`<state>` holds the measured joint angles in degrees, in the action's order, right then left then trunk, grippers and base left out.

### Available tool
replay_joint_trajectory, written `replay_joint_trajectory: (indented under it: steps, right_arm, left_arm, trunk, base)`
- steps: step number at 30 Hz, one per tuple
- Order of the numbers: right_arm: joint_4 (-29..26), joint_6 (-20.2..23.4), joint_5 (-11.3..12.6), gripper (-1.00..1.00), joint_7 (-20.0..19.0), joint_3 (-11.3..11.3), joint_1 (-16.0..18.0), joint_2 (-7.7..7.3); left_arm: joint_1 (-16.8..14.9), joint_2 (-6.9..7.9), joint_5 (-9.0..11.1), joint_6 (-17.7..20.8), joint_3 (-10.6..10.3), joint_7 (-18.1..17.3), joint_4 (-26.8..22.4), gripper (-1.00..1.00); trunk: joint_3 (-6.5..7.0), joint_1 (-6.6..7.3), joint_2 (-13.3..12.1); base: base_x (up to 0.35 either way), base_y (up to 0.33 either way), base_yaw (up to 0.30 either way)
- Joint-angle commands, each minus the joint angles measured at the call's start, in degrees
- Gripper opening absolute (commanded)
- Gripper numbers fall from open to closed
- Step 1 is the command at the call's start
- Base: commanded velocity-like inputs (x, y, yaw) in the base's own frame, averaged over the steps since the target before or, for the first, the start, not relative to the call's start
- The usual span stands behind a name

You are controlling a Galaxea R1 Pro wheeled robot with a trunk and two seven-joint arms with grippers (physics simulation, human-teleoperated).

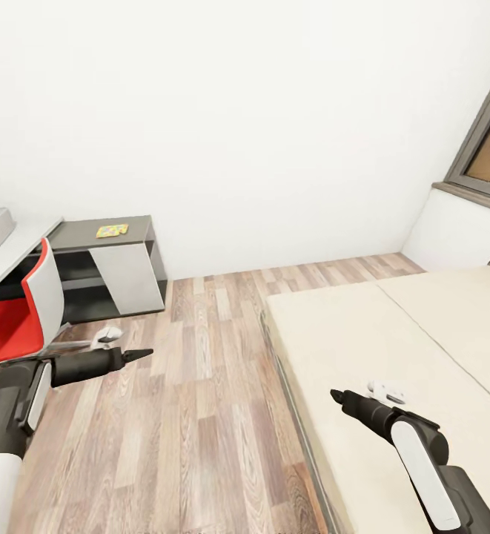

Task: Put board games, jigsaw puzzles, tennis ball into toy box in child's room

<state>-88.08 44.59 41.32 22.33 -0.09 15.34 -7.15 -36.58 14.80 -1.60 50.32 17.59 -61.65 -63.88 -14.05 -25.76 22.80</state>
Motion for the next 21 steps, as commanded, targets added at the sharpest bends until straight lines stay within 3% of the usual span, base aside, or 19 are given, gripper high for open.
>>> replay_joint_trajectory:
  steps: [1,12,21]
  right_arm:
    - [-0.1,0.1,0.6,1.00,0.5,0.0,0.0,-0.01]
    - [-0.1,0.1,0.6,1.00,0.5,0.0,0.0,-0.01]
    - [0.1,0.1,0.6,1.00,0.5,0.0,0.0,-0.02]
  left_arm:
    - [-0.1,-0.03,-0.2,0.5,0.1,-0.3,0.0,1.00]
    - [-0.1,-0.04,-0.2,0.5,0.1,-0.3,0.0,1.00]
    - [-0.1,-0.04,-0.2,0.5,0.1,-0.3,0.0,1.00]
  trunk:
    - [-0.18,-0.02,0.1]
    - [-0.91,-0.02,0.1]
    - [-1.51,-0.02,0.1]
  base:
    - [-0.104,-0.128,0.217]
    - [-0.100,-0.126,0.217]
    - [-0.019,-0.024,0.216]
